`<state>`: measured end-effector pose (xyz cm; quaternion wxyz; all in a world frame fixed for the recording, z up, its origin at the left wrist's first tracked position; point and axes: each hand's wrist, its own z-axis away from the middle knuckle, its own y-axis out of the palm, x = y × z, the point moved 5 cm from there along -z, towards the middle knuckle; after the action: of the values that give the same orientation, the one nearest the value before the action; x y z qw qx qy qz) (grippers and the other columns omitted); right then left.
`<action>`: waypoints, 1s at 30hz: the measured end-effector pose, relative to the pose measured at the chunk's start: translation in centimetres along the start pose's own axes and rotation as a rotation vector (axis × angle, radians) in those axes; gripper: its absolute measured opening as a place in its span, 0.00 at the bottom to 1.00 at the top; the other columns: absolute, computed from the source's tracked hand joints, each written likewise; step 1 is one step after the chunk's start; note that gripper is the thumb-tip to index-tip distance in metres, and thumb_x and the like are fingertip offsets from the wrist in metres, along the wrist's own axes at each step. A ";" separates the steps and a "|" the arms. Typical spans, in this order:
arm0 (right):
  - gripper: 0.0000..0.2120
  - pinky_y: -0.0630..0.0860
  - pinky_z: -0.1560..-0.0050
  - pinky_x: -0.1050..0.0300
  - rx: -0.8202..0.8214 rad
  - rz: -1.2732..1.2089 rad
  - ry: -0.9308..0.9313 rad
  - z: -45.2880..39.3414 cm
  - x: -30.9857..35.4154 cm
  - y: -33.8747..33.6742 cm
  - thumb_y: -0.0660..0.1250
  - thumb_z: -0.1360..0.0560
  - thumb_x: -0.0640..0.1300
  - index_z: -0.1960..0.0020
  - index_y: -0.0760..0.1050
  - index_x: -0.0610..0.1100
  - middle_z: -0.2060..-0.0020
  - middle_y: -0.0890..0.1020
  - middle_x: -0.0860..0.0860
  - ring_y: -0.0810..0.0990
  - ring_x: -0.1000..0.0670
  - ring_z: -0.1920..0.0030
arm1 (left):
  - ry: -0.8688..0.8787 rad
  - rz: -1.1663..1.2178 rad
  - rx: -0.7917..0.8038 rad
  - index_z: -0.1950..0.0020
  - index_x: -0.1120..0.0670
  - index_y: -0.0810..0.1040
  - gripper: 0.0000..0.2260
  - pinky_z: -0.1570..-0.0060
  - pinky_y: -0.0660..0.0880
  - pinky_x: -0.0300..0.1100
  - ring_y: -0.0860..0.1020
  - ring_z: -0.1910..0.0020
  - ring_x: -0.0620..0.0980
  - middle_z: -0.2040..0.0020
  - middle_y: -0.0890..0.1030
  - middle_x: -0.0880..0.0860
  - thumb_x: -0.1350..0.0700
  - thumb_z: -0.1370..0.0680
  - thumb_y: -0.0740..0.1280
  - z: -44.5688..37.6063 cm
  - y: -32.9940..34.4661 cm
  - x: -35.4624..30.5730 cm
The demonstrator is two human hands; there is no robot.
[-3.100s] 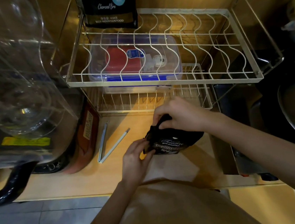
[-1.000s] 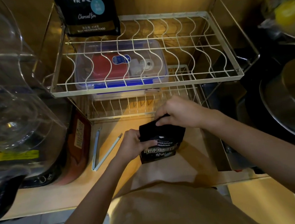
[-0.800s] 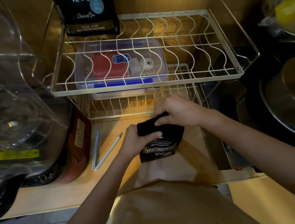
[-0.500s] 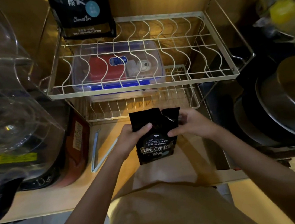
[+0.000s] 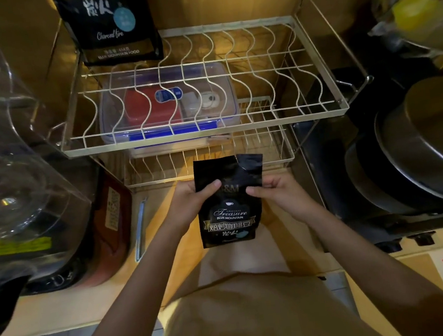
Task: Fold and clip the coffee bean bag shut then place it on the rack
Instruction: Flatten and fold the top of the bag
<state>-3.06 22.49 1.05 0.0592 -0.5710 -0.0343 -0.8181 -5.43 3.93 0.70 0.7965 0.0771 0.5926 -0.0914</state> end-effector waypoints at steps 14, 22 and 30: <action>0.10 0.78 0.59 0.68 -0.084 -0.169 -0.077 0.2 -1.4 0.5 0.63 0.26 0.36 0.48 0.77 0.34 0.56 0.83 0.45 0.83 0.57 0.59 | 0.192 -0.215 -0.086 0.57 0.55 0.79 0.06 0.67 0.74 0.29 0.80 0.64 0.41 0.63 0.81 0.49 0.53 0.27 0.67 0.7 -0.6 -1.1; 0.15 0.76 0.47 0.58 -0.017 -0.160 0.016 0.0 -2.6 -0.3 0.73 0.38 0.48 0.51 0.80 0.50 0.53 0.84 0.53 0.81 0.52 0.48 | 0.009 -0.332 0.108 0.39 0.55 0.73 0.30 0.41 0.75 0.50 0.78 0.43 0.51 0.44 0.80 0.56 0.63 0.39 0.78 1.4 -1.1 3.2; 0.35 0.74 0.50 0.72 0.153 0.161 0.077 1.0 -6.4 1.3 0.75 0.40 0.29 0.37 0.67 0.44 0.45 0.77 0.53 0.75 0.52 0.42 | 0.044 -0.342 0.030 0.42 0.58 0.75 0.26 0.55 0.76 0.28 0.80 0.52 0.46 0.51 0.81 0.52 0.65 0.39 0.77 2.1 -1.1 3.5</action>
<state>0.27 21.72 -4.61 0.1693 -0.5340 -0.0487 -0.8269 -2.77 2.17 -2.02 0.7550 -0.0112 0.6130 -0.2327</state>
